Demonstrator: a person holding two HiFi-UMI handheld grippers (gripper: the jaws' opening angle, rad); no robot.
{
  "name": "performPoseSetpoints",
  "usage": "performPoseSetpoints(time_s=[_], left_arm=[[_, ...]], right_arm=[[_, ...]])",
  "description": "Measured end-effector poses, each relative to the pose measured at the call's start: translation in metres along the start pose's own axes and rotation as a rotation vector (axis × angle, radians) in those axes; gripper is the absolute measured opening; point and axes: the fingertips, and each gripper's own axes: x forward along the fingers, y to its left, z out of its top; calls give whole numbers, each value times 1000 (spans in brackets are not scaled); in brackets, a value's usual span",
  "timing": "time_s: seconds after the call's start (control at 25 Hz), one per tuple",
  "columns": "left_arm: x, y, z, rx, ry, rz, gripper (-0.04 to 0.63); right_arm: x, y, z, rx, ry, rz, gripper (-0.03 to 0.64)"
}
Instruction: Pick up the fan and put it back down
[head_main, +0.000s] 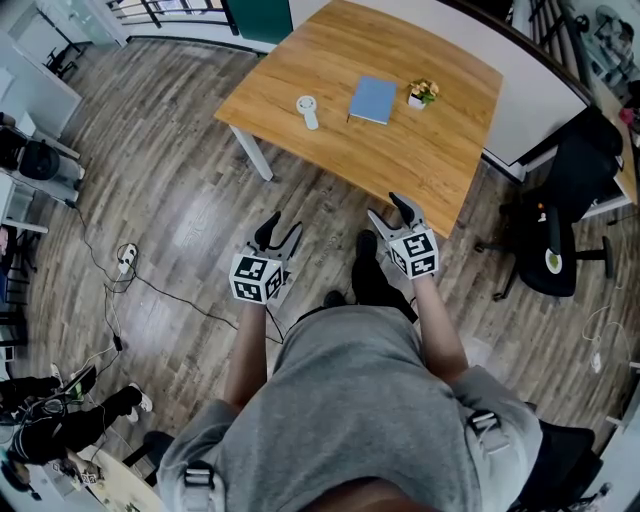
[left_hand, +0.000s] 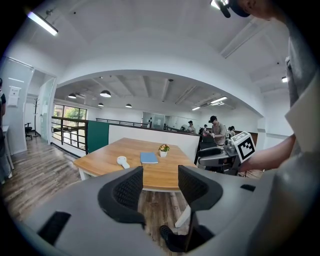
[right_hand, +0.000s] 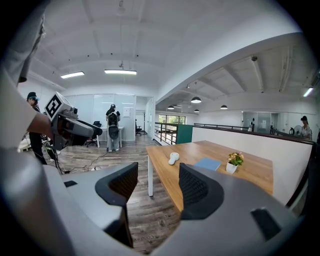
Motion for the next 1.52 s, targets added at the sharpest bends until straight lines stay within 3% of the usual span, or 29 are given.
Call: performPoseSetpoints(time_s=[0.96,1.52], left_arm=[[73,62,23,-31,51,44,233],[142,91,46,-30,91,33,233]], right_arm=[[101,-54,14,50,15,52,265],[154,-108,23,80,30,56,265]])
